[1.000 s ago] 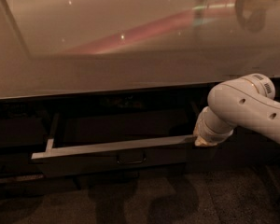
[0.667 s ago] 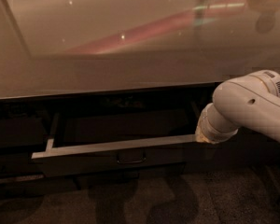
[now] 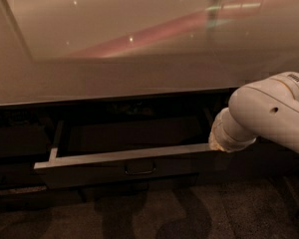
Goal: Open top drawer
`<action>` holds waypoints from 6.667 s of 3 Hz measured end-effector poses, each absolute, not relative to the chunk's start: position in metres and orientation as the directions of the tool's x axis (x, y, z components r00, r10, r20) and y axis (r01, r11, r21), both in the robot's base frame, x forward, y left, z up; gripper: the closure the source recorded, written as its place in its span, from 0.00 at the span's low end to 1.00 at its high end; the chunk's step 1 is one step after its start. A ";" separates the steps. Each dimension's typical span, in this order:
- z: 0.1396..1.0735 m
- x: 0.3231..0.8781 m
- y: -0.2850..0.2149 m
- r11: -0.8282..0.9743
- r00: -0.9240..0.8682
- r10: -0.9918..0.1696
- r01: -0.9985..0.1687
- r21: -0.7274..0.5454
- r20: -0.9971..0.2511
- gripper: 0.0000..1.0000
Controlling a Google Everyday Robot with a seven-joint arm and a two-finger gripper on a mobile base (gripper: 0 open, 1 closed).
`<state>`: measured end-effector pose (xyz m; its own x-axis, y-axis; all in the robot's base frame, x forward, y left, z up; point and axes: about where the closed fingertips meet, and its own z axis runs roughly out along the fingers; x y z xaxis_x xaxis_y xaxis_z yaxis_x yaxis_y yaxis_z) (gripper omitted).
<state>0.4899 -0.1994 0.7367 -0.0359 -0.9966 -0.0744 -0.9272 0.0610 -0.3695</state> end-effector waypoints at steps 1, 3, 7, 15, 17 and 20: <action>0.751 0.510 -0.221 0.123 -0.093 -0.991 -0.924 -0.363 -0.101 1.00; 0.771 0.522 -0.224 0.139 -0.102 -0.988 -0.908 -0.396 -0.112 1.00; 0.705 0.559 -0.260 0.234 -0.211 -0.970 -0.948 -0.216 -0.122 1.00; 0.648 0.575 -0.196 0.134 -0.139 -0.990 -0.979 -0.152 0.025 0.34; 0.645 0.571 -0.195 0.129 -0.135 -0.991 -0.980 -0.150 0.026 0.00; 0.629 0.516 -0.183 0.063 -0.072 -0.997 -0.980 -0.188 0.040 0.00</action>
Offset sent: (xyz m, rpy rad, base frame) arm 0.0137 -0.0148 0.0101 0.0189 0.0034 -0.0392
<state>0.5160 -0.1832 0.6292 -0.0718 -0.9966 0.0396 -0.9801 0.0631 -0.1881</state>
